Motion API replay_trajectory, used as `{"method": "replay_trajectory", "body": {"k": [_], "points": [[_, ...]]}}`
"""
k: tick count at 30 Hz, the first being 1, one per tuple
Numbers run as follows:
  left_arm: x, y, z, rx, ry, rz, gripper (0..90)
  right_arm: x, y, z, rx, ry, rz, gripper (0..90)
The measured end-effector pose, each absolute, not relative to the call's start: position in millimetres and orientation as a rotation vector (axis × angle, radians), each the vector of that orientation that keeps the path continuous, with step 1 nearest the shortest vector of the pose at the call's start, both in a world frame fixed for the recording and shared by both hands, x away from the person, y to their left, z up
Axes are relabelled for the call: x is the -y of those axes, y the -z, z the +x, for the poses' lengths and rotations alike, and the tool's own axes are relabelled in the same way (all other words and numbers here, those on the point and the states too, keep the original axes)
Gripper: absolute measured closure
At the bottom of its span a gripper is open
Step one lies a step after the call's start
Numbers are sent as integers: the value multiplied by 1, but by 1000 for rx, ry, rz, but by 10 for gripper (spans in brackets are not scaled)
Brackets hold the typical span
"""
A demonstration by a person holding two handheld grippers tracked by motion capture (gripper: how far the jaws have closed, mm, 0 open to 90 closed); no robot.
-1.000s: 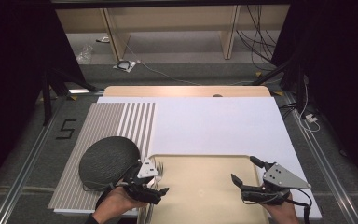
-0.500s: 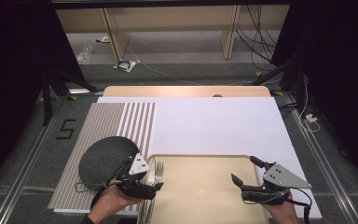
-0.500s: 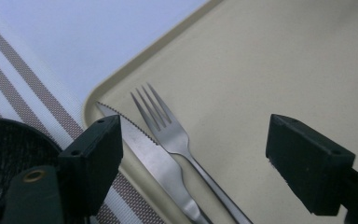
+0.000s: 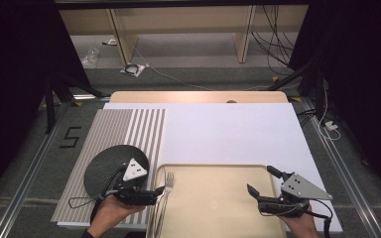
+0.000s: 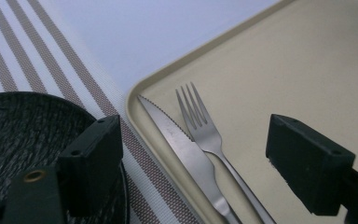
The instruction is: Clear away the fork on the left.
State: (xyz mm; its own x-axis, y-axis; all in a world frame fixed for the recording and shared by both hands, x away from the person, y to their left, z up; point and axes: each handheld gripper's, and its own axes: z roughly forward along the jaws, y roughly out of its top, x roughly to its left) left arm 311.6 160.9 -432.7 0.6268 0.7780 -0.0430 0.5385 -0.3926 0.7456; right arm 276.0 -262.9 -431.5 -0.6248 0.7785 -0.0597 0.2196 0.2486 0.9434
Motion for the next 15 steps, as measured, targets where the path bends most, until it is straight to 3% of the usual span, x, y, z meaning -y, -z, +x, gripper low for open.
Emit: {"method": "replay_trajectory", "body": {"k": [15], "points": [[-193, 432, 309, -1181, -430, 1958, 177, 265, 433, 277, -1995, -1378, 915, 159]]}}
